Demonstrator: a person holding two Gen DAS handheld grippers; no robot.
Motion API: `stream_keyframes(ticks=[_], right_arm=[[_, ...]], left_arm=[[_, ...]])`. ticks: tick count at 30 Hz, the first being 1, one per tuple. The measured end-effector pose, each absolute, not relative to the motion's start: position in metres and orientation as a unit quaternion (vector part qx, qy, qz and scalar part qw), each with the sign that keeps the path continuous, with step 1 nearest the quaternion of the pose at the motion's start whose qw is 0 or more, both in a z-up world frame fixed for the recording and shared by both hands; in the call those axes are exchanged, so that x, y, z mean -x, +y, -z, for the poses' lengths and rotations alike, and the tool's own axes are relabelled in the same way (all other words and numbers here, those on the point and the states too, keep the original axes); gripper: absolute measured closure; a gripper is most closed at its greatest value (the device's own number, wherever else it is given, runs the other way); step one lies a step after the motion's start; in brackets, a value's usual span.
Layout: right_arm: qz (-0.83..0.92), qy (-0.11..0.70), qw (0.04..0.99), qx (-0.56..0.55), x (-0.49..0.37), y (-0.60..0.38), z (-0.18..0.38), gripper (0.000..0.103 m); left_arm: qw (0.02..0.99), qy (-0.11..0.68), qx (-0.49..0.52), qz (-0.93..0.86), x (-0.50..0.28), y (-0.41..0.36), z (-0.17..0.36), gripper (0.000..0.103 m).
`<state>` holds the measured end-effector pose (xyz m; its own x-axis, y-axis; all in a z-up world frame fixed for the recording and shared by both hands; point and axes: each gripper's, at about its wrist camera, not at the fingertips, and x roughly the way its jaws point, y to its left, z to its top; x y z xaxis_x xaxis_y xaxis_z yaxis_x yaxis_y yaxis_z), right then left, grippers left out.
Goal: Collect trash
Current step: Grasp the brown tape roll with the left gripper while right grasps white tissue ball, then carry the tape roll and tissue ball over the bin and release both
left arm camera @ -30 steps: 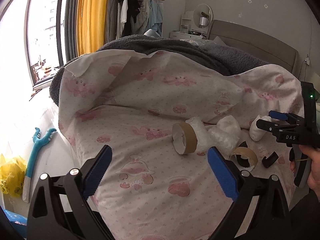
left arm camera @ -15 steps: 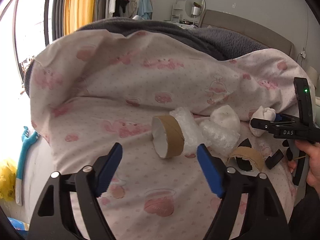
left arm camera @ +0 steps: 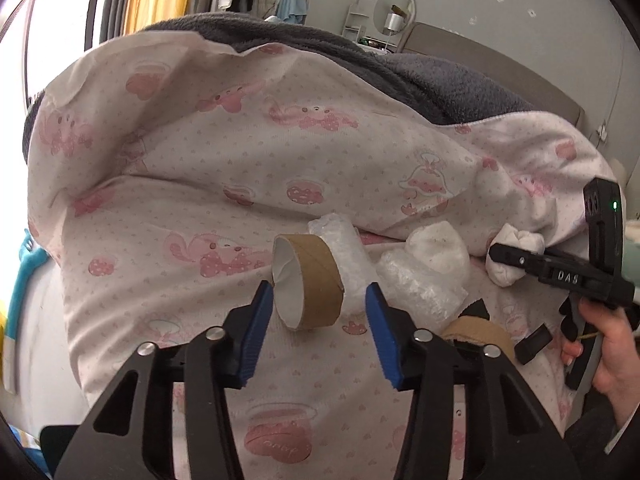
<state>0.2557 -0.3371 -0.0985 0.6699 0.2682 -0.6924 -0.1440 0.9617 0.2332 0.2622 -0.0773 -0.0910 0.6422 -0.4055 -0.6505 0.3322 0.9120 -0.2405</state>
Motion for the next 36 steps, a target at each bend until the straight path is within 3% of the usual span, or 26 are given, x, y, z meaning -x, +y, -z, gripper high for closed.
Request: stream_keyframes(ticks=[4,14,20,36], right_arm=[[-0.115,0.391,0.91,-0.078,-0.253,-0.34,0.098,0.046],[-0.113,0.392,0.91,-0.076,-0.252,-0.337,0.093,0.05],[-0.108,0.39,0.911,-0.073,-0.252,-0.326,0.085,0.054],[-0.119,0.336,0.932,-0.062,-0.229,-0.277,0.021,0.054]], left_arm=[[0.902,0.372,0.07,0.206,-0.263,-0.075,0.091,0.07],[0.898,0.373,0.055,0.228,-0.253,-0.085,0.089,0.083],[0.901,0.373,0.033,0.218,-0.244,-0.079,0.085,0.099],[0.915,0.36,0.031,0.177,-0.207,-0.031,0.061,0.1]])
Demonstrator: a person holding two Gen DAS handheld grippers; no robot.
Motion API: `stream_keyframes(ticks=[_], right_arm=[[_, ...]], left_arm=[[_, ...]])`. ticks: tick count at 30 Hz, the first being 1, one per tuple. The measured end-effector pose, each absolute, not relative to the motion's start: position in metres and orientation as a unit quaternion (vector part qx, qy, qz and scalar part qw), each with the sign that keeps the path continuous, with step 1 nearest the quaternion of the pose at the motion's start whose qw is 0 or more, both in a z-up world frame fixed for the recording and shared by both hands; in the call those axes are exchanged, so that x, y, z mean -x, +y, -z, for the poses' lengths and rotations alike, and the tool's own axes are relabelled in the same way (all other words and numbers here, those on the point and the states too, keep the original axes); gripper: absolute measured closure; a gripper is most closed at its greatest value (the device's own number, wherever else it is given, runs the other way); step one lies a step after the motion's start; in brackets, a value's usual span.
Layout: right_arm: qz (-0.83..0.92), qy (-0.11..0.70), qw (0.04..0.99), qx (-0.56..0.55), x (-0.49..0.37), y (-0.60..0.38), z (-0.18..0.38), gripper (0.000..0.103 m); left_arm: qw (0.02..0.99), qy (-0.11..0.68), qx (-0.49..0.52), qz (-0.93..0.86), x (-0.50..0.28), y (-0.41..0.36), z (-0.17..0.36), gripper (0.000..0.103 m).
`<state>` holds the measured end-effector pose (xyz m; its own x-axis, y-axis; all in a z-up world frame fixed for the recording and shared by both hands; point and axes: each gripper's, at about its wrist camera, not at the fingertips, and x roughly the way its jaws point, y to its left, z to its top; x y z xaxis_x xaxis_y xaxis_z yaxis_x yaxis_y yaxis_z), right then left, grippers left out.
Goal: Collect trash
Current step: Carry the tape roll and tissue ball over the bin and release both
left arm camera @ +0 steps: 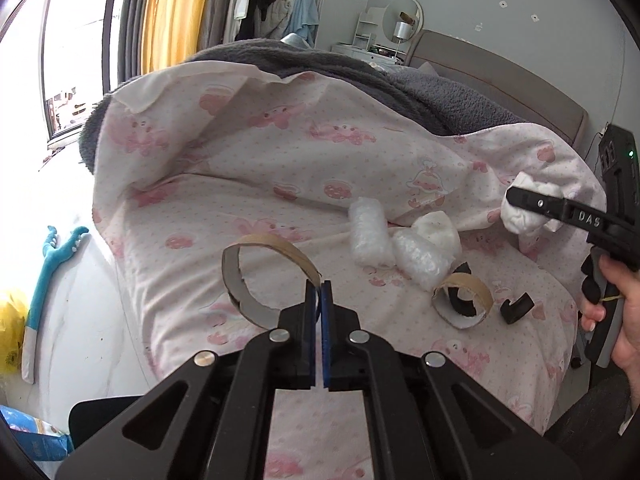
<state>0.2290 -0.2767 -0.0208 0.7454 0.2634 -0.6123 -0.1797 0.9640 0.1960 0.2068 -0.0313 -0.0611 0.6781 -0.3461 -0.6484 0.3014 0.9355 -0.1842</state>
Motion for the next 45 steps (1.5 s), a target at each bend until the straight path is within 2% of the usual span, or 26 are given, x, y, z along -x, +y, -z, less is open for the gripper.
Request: stream_keyframes(ticks=[20,34,45], right_arm=[[-0.213,0.314,0.925,-0.028,-0.208,-0.149,-0.029,0.054],[-0.318,0.358,0.878,0.022,-0.185,-0.009,-0.004,0.054],[-0.345,0.411,0.843,0.04,-0.182,0.064,0.033,0.054]], left_arm=[[0.903,0.419,0.051,0.075,-0.176,0.081,0.097,0.1],[0.86,0.495,0.114,0.045,-0.152,0.154,0.169,0.1],[0.82,0.559,0.117,0.034,-0.138,0.183,0.21,0.1]])
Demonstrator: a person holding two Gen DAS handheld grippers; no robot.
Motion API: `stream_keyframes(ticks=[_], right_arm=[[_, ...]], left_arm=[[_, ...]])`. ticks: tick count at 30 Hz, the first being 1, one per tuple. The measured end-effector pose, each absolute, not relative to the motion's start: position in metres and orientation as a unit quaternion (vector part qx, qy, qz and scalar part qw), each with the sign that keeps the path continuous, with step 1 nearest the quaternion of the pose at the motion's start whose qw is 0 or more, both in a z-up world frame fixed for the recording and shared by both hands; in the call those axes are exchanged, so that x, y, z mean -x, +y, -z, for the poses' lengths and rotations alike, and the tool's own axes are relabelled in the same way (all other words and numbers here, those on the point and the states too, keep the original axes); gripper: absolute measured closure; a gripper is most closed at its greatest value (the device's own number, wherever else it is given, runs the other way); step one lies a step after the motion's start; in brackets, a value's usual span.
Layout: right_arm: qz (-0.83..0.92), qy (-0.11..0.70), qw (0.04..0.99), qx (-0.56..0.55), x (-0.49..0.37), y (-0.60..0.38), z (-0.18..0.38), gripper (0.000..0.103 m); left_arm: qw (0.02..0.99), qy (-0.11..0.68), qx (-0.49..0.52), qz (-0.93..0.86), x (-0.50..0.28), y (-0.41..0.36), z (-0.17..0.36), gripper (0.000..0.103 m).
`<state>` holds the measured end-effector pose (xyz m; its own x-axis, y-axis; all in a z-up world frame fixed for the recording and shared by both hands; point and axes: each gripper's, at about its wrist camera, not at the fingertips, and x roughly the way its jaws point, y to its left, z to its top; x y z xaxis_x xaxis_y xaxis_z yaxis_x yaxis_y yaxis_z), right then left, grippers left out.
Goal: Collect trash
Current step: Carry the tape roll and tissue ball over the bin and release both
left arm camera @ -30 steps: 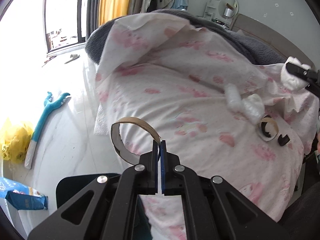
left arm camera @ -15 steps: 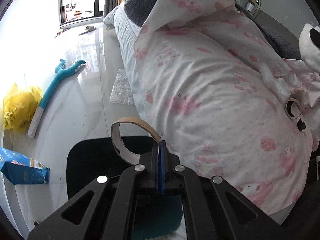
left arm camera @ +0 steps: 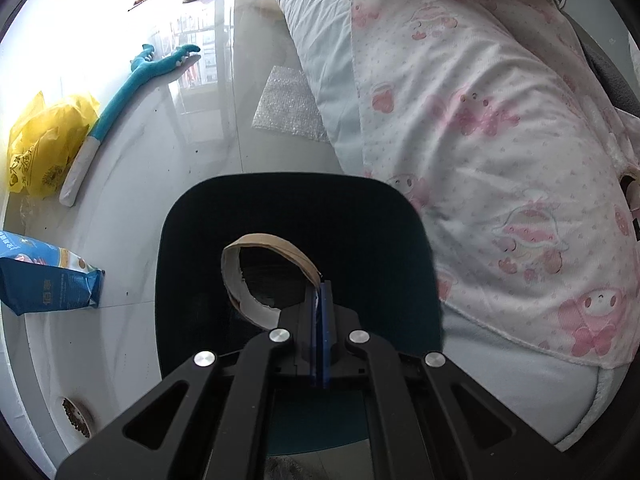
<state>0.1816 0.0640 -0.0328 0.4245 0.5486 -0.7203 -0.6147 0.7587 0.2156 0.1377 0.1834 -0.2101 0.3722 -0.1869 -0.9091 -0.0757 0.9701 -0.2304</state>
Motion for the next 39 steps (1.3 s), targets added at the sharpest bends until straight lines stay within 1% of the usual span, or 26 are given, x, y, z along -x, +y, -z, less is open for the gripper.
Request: stream_keyframes(ticks=[5,7,8,9,11,13,15,16,18,27,33,39], right_arm=[[-0.352,0.422,0.834,0.05,-0.179,0.083,0.042,0.054],[-0.353,0.428,0.831,0.052,-0.18,0.09,0.046,0.054],[-0.353,0.43,0.83,0.052,-0.18,0.091,0.048,0.054],[-0.351,0.434,0.828,0.053,-0.181,0.094,0.051,0.054],[-0.349,0.444,0.823,0.053,-0.184,0.1,0.058,0.054],[-0.348,0.454,0.819,0.053,-0.185,0.106,0.065,0.054],[-0.347,0.461,0.815,0.053,-0.187,0.112,0.071,0.054],[-0.346,0.464,0.814,0.054,-0.187,0.116,0.073,0.054],[-0.346,0.469,0.811,0.057,-0.186,0.121,0.078,0.054],[-0.327,0.507,0.795,0.072,-0.19,0.137,0.112,0.054],[-0.311,0.544,0.774,0.091,-0.189,0.152,0.151,0.054],[-0.304,0.571,0.754,0.112,-0.184,0.166,0.178,0.054]], left_arm=[[0.802,0.585,0.118,0.03,-0.132,0.193,0.225,0.1],[0.799,0.591,0.111,0.025,-0.128,0.197,0.228,0.097],[0.799,0.592,0.109,0.021,-0.126,0.199,0.228,0.083],[0.799,0.59,0.11,0.018,-0.125,0.201,0.228,0.066],[0.805,0.581,0.114,0.014,-0.121,0.207,0.224,0.048],[0.81,0.574,0.117,0.011,-0.118,0.214,0.219,0.045],[0.816,0.565,0.118,0.004,-0.115,0.219,0.212,0.038],[0.82,0.56,0.118,0.0,-0.112,0.222,0.208,0.037],[0.828,0.549,0.116,-0.008,-0.11,0.226,0.2,0.031],[0.863,0.49,0.115,-0.051,-0.095,0.253,0.164,0.014],[0.891,0.435,0.111,-0.075,-0.082,0.267,0.132,0.009],[0.915,0.382,0.109,-0.068,-0.066,0.277,0.103,0.008]])
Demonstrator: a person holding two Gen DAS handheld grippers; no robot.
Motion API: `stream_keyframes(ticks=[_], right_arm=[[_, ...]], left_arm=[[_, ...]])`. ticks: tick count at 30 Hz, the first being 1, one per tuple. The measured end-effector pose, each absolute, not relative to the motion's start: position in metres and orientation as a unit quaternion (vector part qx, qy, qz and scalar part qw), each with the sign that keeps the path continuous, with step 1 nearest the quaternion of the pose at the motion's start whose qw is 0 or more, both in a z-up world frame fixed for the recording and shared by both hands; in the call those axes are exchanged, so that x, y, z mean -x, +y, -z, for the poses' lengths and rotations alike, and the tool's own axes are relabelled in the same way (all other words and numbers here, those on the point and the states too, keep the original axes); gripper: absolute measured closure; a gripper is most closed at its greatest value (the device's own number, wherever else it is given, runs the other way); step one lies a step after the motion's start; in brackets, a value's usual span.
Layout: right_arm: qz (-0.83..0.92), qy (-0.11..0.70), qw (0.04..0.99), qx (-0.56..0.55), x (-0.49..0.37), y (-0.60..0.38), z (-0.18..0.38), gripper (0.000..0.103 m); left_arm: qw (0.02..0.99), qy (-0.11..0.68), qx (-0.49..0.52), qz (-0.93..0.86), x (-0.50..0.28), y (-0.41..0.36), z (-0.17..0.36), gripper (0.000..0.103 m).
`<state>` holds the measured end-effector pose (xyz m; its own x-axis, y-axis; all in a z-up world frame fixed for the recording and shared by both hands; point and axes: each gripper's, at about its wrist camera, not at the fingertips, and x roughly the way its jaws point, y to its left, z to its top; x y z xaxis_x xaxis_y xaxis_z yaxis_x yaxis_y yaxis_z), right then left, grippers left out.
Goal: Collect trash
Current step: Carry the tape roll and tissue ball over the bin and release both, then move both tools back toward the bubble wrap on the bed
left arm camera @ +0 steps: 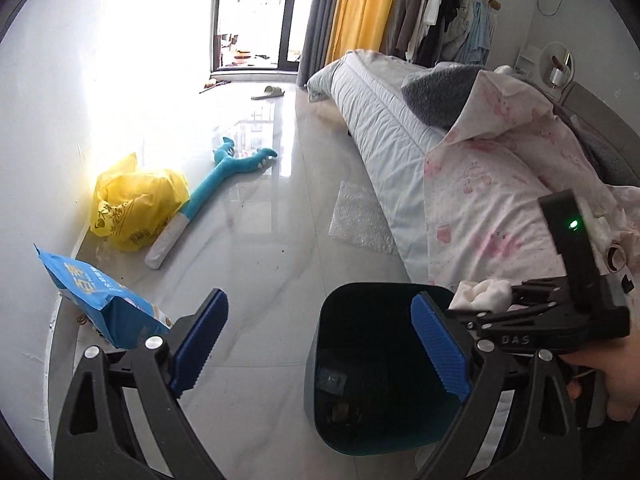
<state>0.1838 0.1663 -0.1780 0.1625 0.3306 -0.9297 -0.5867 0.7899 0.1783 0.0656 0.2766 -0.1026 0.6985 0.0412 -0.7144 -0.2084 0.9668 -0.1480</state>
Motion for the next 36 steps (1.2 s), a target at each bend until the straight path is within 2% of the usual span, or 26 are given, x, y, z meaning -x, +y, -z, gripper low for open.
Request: stream_keyframes(ticks=[7,10,14,19,25,31,36], right_arm=[[-0.297,0.585,0.742,0.138,-0.18,0.17,0.192,0.051],[-0.288,0.585,0.745,0.143,-0.181,0.169,0.192,0.036],[-0.284,0.577,0.753,0.137,-0.182,0.164,0.183,0.031],[-0.294,0.56,0.763,0.132,-0.179,0.159,0.17,0.029],[-0.314,0.522,0.784,0.116,-0.178,0.154,0.141,0.029],[-0.313,0.476,0.813,0.12,-0.183,0.135,0.111,0.028],[-0.307,0.439,0.837,0.113,-0.19,0.102,0.089,0.025]], left_arm=[[0.936,0.331,0.1,-0.059,-0.047,0.274,0.069,0.008],[0.94,0.317,0.111,-0.055,-0.046,0.272,0.058,0.008],[0.946,0.297,0.123,-0.041,-0.047,0.266,0.039,0.008],[0.959,0.265,0.099,-0.029,-0.045,0.253,0.013,0.008],[0.966,0.248,0.069,-0.021,-0.046,0.242,0.005,0.008],[0.958,0.269,0.097,-0.016,-0.064,0.248,0.024,0.008],[0.962,0.251,0.109,-0.007,-0.08,0.242,0.007,0.007]])
